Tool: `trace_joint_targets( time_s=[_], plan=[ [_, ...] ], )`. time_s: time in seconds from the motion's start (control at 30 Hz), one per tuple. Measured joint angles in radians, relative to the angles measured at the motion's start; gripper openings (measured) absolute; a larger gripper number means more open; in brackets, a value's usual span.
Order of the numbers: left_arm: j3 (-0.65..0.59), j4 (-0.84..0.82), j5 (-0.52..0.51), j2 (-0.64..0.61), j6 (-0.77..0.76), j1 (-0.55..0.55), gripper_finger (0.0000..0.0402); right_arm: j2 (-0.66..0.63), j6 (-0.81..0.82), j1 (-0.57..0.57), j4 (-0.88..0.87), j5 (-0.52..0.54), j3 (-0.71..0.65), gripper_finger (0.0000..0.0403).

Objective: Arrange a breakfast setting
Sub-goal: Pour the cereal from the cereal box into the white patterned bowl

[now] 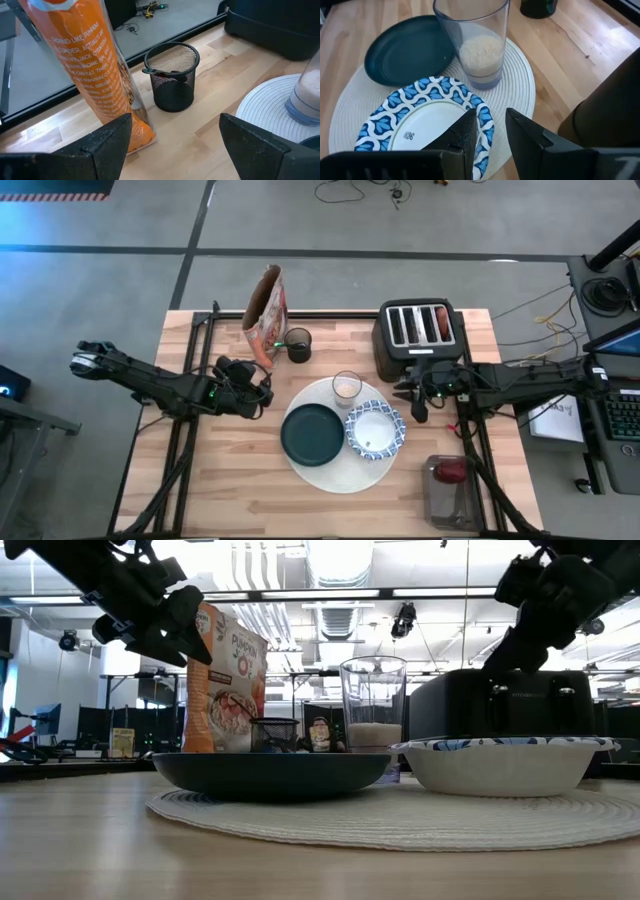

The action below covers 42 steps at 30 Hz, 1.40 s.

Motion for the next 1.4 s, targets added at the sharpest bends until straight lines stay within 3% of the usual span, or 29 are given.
trace_joint_targets(
  time_s=[0.43, 0.67, 1.4],
  plan=[
    [0.0, -0.001, 0.0, 0.0, -0.001, 0.0, 0.0283, -0.175, 0.0, 0.0, 0.08, 0.001, -0.155, 0.0083],
    [0.0, -0.001, 0.0, 0.0, -0.001, 0.0, 0.0283, -0.249, 0.016, 0.0, 0.116, 0.074, -0.235, 0.0085],
    [0.0, 0.006, -0.001, 0.0, 0.008, 0.001, 0.0283, -0.255, 0.015, 0.0, 0.116, 0.102, -0.258, 0.0088]
  ],
)
